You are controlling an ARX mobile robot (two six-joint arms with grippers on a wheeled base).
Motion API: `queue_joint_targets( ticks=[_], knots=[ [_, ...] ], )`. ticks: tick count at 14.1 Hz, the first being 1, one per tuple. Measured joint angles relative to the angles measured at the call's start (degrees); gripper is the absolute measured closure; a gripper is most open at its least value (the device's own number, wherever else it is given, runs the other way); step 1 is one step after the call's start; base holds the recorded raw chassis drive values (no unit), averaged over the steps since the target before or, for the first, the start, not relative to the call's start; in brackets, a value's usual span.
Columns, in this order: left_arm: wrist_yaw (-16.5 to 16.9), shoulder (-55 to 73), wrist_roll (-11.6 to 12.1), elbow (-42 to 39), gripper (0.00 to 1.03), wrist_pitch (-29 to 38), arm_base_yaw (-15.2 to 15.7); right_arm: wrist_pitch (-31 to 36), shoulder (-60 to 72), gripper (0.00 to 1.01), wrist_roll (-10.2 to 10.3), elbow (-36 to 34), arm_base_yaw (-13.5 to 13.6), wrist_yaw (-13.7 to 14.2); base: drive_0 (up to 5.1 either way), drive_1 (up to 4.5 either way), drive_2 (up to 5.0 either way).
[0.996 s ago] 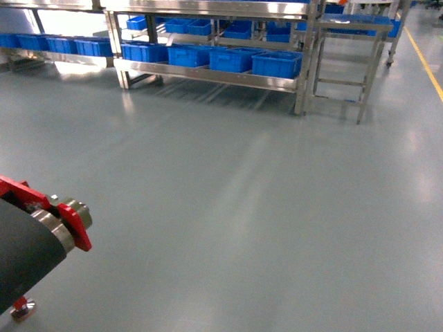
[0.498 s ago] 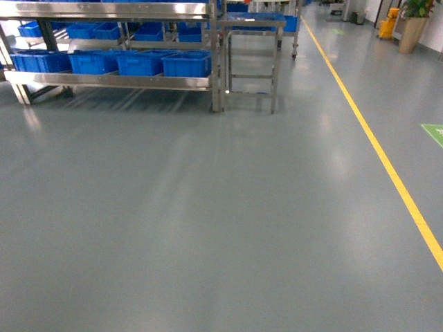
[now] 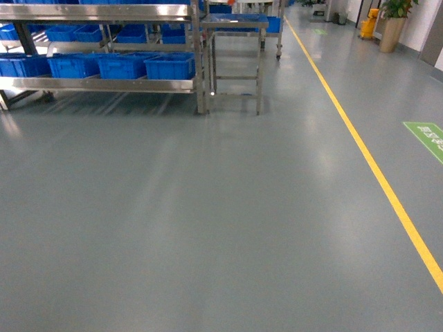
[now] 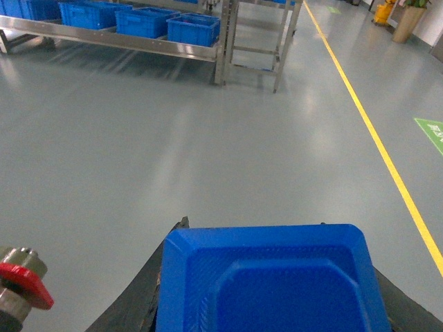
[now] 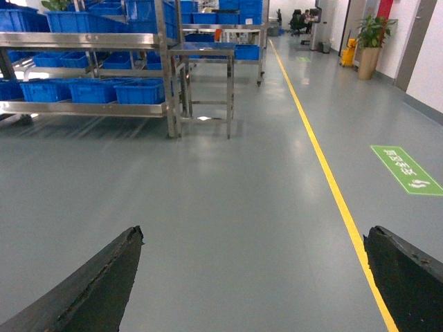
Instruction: Pick blue part to blue bin on bottom shelf
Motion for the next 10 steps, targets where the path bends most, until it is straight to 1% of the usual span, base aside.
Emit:
queue_joint_targets(
  ticks=[10],
  knots=[
    [-0.04, 0.13, 0.02, 0.0, 0.6, 0.04, 0.0, -0.11, 0.0, 0.03, 0.0, 0.0, 0.0, 0.0, -1.5, -1.52, -1.5]
  ],
)
